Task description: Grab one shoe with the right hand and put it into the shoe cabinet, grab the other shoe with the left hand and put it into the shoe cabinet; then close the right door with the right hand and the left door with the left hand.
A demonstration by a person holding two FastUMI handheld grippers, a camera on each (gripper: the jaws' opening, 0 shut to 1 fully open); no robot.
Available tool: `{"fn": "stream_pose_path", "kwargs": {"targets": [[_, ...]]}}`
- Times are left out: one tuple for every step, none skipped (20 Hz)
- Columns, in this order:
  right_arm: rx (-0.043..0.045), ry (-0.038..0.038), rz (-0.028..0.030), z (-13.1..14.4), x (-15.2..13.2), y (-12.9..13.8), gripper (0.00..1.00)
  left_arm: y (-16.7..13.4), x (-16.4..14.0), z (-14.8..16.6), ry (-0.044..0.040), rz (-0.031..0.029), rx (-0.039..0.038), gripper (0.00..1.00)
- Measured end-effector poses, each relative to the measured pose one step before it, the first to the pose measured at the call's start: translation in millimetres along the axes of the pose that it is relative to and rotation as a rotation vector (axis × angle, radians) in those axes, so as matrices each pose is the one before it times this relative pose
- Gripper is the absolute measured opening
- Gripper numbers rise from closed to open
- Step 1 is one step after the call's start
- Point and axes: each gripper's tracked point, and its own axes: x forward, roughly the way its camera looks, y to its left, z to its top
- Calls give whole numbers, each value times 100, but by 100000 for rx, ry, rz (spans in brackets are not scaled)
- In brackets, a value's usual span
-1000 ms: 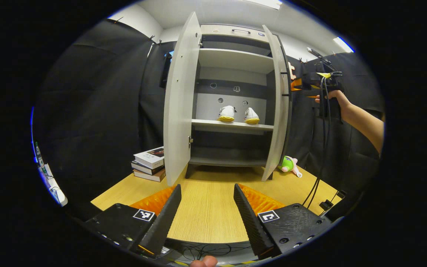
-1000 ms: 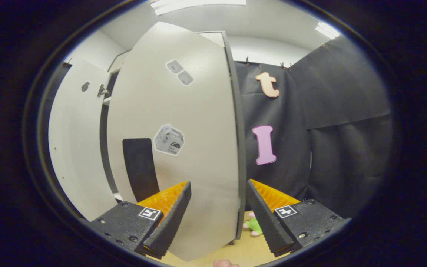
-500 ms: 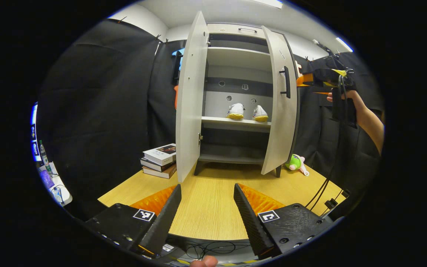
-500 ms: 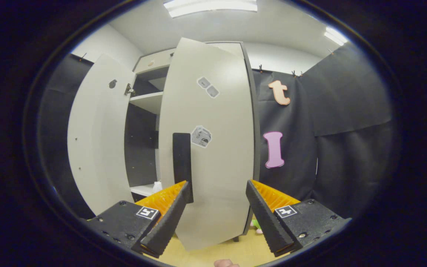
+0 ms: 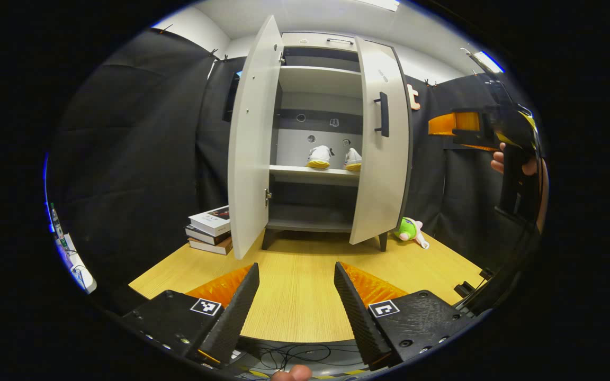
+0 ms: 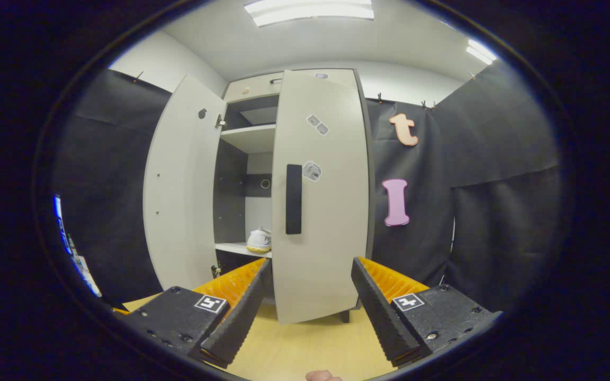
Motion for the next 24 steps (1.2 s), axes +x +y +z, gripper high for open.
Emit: {"fn": "stream_pose_path", "kwargs": {"targets": [[179,751,-238,-947,-723,289,99,-199,94,44,39,-631,-363,86],[610,691,-509,-947,-824,213,99,-34,106,212,-282,-485,-520,86],[496,1044,-854,-1111,-875,50,99,162,144,380,-338,200,-262,86],[937,1352,-1629,-1161,-807,-210,99,340,81,496,-760,554,83,86],[1065,1049,-1462,-1103,-658,-140,99,353,173,549,-993,678,71,86],[928,1023,-1518,-1035,-795,-356,99,616,365,719,-1497,1117,257,86],[1506,445,-1561,-878,-734,-396,99,751,307,927,-1830,1737,638,86],[1263,110,-1114,-670,-562,-342,99,781,377,952,-1886,1699,415,86],[1364,928,-1374,-732,-363,-458,99,840,521,1014,-1712,1807,10,86],[972,586,-736,-629,-307,-411,99,746,534,1032,-1799,1155,-83,85],[269,272,-1563,-311,-185,-618,99,746,651,1134,-1932,1218,362,86],[-226,-80,-1576,-205,-186,-710,99,925,511,1230,-1971,1332,565,86],[-386,-715,-1485,-204,-275,-561,99,790,606,1057,-1616,824,-516,86],[-572,-707,-1961,-116,-146,-610,99,365,611,816,-658,-289,-2336,85],[-460,-616,-1581,-360,-172,-444,99,93,640,491,419,-1374,-3177,85],[-265,-483,-1131,-263,-224,-382,99,474,488,569,365,-220,-2948,86],[-412,-143,-1094,-455,-288,-275,99,574,500,667,21,272,-2169,86],[-431,-10,-687,-384,-259,-123,99,872,433,1118,-1009,1396,-839,86],[-667,212,-240,-442,-106,-134,99,972,506,1265,-1996,2063,342,86],[-1002,743,-224,-355,-116,-82,99,873,683,1262,-2494,1804,1053,86],[-725,752,-103,-374,-61,-170,99,887,750,1370,-2142,1988,1494,86],[24,461,428,-142,-81,16,99,754,729,985,-1861,1427,1377,86],[418,89,717,155,39,97,99,794,842,1166,-1512,1329,1309,86],[201,66,346,113,84,107,99,692,737,1043,-1333,1506,1457,86]]}}
